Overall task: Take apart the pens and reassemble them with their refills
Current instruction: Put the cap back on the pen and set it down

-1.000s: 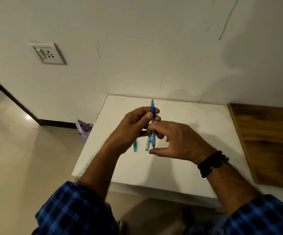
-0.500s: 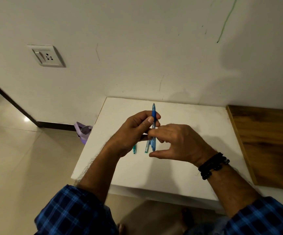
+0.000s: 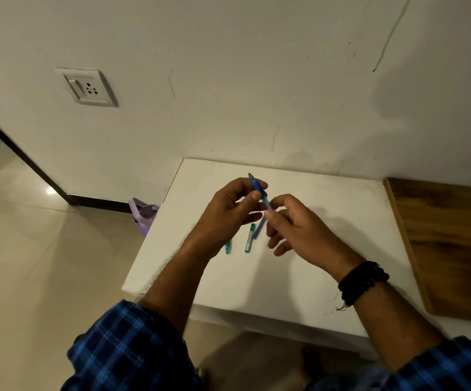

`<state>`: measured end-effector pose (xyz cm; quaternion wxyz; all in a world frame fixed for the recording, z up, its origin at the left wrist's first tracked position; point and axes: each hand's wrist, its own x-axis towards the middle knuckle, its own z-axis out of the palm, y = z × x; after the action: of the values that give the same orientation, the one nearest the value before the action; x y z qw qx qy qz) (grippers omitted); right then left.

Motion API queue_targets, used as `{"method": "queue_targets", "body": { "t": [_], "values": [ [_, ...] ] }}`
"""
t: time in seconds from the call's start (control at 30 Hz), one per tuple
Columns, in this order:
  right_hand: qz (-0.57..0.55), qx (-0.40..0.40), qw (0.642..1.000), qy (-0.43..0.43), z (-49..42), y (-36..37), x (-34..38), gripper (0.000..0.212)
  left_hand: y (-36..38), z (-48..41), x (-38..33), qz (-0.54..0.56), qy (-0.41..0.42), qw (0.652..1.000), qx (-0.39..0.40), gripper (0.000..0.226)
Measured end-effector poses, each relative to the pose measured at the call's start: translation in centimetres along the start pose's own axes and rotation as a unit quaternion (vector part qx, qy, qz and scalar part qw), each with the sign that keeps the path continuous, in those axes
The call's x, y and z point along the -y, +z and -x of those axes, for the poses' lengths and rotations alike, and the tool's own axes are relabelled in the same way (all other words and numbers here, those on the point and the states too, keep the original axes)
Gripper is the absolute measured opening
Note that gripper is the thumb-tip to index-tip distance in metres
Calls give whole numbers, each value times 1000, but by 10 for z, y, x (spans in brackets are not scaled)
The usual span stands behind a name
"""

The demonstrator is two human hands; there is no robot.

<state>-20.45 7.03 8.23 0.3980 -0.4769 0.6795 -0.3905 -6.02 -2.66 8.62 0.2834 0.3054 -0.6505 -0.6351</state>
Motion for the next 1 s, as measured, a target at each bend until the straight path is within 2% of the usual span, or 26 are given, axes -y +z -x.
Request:
{"method": "queue_targets", "body": {
  "t": [0.13,0.27,0.53,1.0],
  "values": [
    [54,6,999,-1,-2,-10,-2,23,1,-2,0,-4,-7,1000,-26,20],
    [65,2,998,14,-2,-19,-3,23,0,-3,-1,39,-25,996,-75,17],
    [79,27,996,13,-4,-21,-4,24,1,-3,-2,74,-27,991,-110,15],
    [194,0,981,-19,3,-44,-3,20,-5,-1,-3,-41,-3,996,-77,11]
  ]
}}
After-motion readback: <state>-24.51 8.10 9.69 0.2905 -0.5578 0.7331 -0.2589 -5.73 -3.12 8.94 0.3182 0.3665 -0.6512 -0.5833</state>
